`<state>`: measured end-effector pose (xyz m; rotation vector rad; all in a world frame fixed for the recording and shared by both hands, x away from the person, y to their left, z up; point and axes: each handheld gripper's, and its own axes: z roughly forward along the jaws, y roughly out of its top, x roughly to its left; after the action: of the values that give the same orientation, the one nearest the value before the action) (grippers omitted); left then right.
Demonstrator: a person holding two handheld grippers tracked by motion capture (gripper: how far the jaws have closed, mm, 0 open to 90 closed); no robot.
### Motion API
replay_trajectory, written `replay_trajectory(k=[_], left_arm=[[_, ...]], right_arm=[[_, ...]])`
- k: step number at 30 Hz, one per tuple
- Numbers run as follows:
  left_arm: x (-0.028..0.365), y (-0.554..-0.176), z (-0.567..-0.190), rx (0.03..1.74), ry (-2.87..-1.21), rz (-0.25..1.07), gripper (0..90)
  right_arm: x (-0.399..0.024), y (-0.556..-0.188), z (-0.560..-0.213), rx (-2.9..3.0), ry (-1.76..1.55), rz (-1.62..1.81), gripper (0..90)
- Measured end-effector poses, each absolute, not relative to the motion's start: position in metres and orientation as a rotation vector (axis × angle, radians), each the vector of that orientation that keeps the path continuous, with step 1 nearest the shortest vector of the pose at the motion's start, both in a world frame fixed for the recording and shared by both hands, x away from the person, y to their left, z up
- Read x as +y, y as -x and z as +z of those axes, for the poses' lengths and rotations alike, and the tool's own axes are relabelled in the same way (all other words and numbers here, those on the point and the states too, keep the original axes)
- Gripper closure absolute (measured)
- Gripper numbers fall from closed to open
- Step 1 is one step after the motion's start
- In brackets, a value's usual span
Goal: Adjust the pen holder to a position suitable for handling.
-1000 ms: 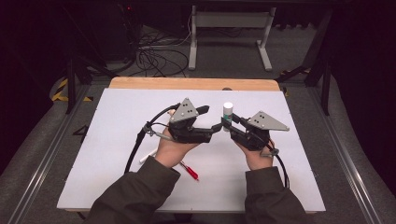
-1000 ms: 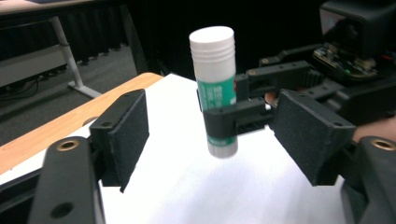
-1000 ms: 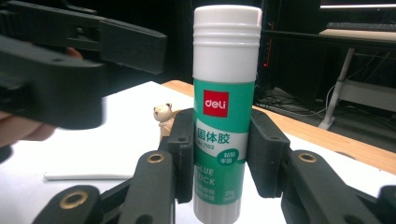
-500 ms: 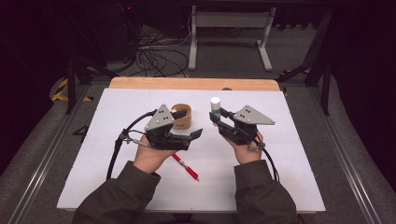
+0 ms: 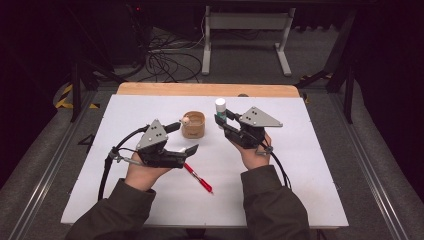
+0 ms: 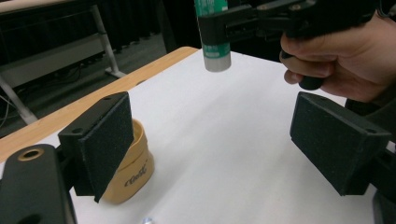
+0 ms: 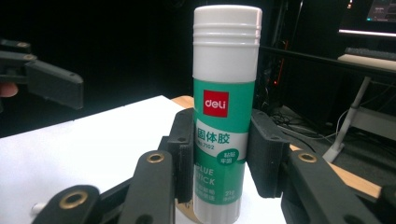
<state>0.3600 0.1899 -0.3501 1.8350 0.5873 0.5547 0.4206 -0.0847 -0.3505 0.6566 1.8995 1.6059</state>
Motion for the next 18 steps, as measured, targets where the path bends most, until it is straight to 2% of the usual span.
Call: replay_trajectory(k=[11,18], left_arm=[[0.212,-0.353,-0.362,0.624,-1.814,0.530,12.1],[0.225,-0.348,-0.365,0.645,-1.809,0.563,11.9]], right_arm=[[-0.064,-0.438,-0.351,1.866,-0.597,1.651,65.9],[-0.052,-0.451,-0.358,1.842,-0.605,1.697,65.9]])
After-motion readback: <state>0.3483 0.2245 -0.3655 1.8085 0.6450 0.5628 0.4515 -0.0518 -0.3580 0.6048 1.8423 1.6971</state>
